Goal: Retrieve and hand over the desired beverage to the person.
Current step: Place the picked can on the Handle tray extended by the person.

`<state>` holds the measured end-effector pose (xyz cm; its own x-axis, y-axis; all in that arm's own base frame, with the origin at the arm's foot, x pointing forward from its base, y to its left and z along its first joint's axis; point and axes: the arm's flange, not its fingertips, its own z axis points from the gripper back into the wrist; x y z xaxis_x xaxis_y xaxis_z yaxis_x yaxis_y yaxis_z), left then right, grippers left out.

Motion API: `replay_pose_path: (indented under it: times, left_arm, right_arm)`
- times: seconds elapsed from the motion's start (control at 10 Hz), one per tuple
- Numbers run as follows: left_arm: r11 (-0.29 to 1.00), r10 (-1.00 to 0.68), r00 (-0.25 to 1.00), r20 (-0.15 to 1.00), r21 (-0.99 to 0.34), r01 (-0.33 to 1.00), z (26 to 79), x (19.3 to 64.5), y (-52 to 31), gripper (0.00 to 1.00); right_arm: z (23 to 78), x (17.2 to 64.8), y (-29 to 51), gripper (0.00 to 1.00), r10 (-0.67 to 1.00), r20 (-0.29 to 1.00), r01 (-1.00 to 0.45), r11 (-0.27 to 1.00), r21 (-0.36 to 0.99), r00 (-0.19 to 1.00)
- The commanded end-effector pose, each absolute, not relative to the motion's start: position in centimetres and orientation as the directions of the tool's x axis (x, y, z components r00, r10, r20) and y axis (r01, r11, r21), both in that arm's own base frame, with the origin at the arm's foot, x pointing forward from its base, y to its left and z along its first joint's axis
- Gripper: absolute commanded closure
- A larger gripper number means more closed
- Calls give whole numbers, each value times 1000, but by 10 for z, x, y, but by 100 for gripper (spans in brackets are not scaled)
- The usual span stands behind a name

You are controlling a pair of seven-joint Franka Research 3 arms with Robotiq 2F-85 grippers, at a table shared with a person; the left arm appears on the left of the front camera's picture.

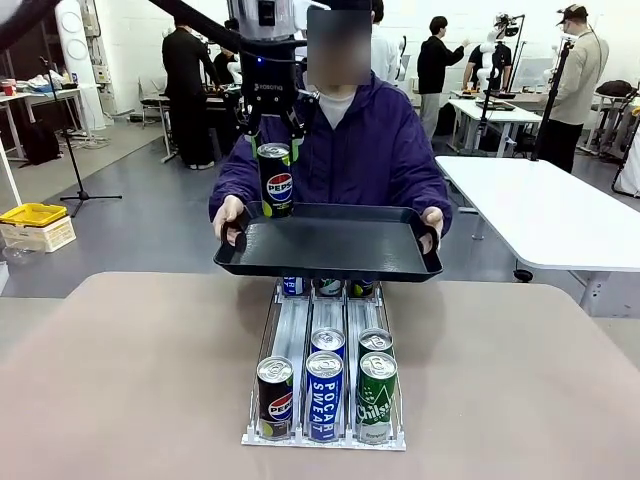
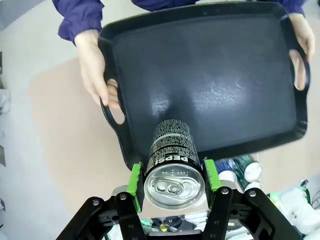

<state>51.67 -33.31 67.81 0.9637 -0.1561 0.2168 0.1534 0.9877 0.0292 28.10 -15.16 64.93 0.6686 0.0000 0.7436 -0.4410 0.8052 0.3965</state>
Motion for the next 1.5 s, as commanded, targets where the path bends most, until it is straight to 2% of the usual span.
replay_pose_path:
  times: [0.0,0.5,1.2,1.3,1.4]
  left_arm:
    - [988,-152,969,196,47,146,684,548,-346,42]
    - [995,-103,992,72,26,101,646,594,-332,42]
    - [992,-124,992,6,11,123,626,602,-334,42]
    - [992,-128,992,4,10,128,626,602,-333,8]
    - [991,-135,991,8,10,135,626,601,-332,0]
  right_arm:
    - [648,283,-152,0,-1,753,-465,787,406,658]
    - [648,283,-152,0,-1,753,-465,787,406,658]
    - [648,283,-152,0,-1,753,-465,787,406,658]
    - [648,283,-152,0,-1,753,-465,787,406,658]
    - [648,283,-152,0,-1,753,-465,787,406,658]
